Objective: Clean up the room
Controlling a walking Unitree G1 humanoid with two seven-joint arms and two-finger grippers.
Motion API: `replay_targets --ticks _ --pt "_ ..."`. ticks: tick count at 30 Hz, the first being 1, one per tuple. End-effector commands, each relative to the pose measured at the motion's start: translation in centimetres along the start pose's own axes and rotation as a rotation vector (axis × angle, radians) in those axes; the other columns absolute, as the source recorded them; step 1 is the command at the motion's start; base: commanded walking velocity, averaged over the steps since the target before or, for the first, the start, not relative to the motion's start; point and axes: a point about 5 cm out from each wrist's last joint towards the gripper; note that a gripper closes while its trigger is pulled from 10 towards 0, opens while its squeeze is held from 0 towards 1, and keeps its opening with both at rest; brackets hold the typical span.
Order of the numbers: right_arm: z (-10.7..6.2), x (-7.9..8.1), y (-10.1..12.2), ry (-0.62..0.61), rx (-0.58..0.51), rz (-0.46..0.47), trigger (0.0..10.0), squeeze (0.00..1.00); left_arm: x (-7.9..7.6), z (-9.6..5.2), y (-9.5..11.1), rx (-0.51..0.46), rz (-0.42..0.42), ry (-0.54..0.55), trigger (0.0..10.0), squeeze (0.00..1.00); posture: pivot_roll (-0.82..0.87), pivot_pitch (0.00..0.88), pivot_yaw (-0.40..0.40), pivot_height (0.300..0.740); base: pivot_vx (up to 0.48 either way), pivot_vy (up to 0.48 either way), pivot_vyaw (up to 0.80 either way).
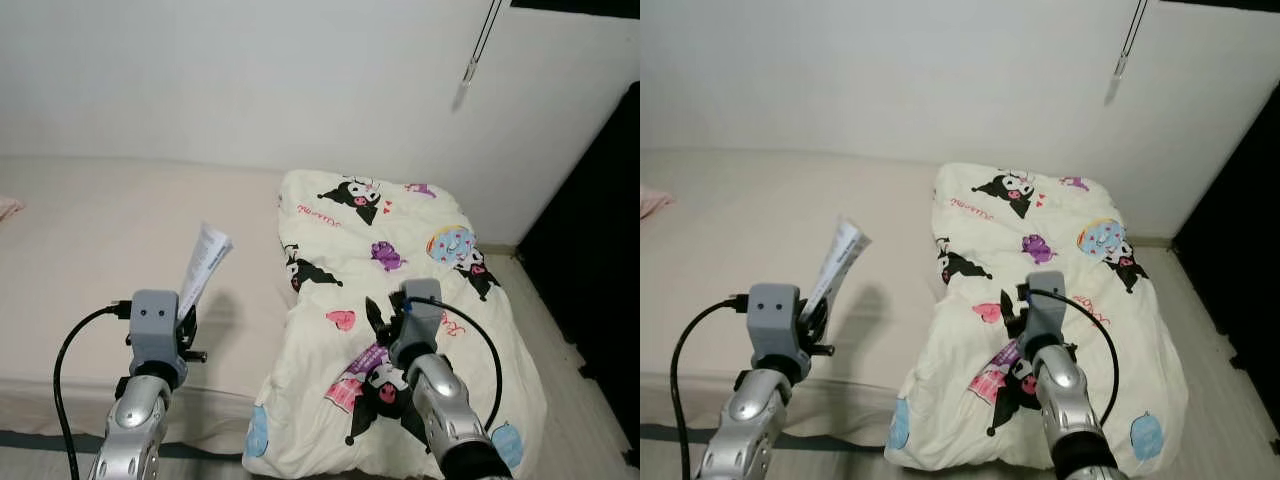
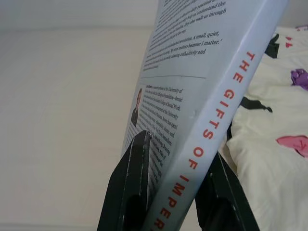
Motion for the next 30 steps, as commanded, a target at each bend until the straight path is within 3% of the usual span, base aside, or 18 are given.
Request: replay_targets --ticks 1,19,30 --pt "-0.6 -1.0 -0.5 -0.044 0.006 0.002 10.0 0.0 -0.5 -0.1 0.0 -0.016 0.006 -0.015 10.0 0.0 0.04 0.105 -0.058 0.74 0.0 0.0 -0.41" --pt "-1.1 -0.9 -1.5 -0.027 0.025 -0.012 10.0 0.0 -1.3 0.1 0.2 -0.046 0.008 -0.046 10.0 0.0 0.04 0.1 -0.065 0.74 0.0 0.0 -0.05" --pt "-1.0 -0.7 -1.5 -0.016 0.022 -0.016 10.0 0.0 -1.2 0.2 0.6 -0.071 0.008 -0.047 10.0 0.0 0.04 0.088 -0.066 0.74 0.0 0.358 0.0"
Point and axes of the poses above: a point about 5 cm out from each wrist's last joint towards the gripper, its own z axis pointing out of the wrist towards the gripper, its own y axis along the axis of the wrist's last joint, x = y × z, and after that the axes turned 14 degrees about z, right-handed
